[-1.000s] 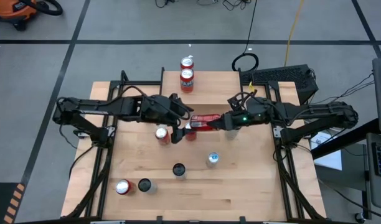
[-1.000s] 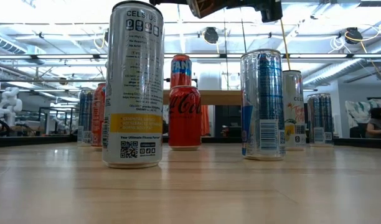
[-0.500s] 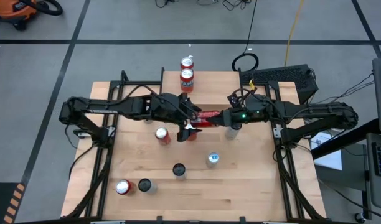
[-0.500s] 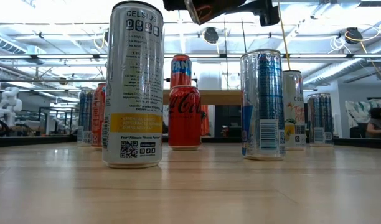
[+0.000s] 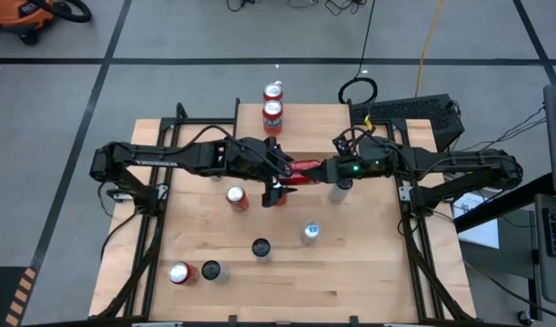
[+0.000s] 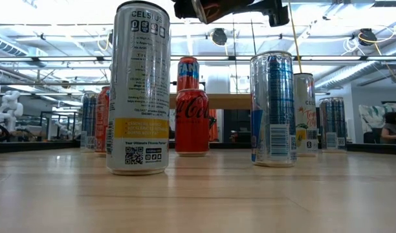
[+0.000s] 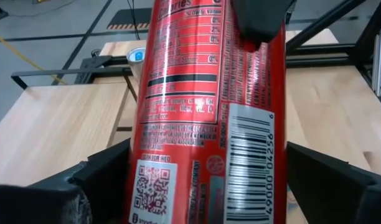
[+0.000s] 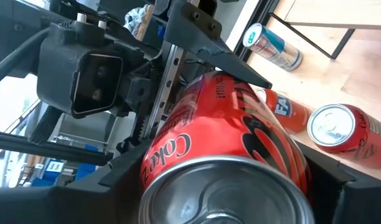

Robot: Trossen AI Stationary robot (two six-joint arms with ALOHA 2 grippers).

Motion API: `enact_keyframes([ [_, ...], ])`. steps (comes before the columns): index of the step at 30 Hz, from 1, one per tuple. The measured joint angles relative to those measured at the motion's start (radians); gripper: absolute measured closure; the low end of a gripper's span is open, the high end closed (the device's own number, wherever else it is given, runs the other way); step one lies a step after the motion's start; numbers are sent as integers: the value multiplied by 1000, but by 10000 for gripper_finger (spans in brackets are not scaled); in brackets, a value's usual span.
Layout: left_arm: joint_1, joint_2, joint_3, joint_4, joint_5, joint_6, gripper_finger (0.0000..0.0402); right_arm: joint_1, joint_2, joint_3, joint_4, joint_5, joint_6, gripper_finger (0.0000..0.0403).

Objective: Place canned beverage on shelf
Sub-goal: Put the bottom right red-black soda can on the shelf

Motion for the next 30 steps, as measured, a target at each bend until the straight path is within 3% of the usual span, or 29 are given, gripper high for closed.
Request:
enact_keyframes([
  [19, 0, -4, 0, -1, 0, 3, 111, 0, 0, 0, 7, -2, 3, 121],
  [30, -3, -63, -1, -3, 22, -86, 105, -2, -25, 1, 72, -43, -40, 31],
])
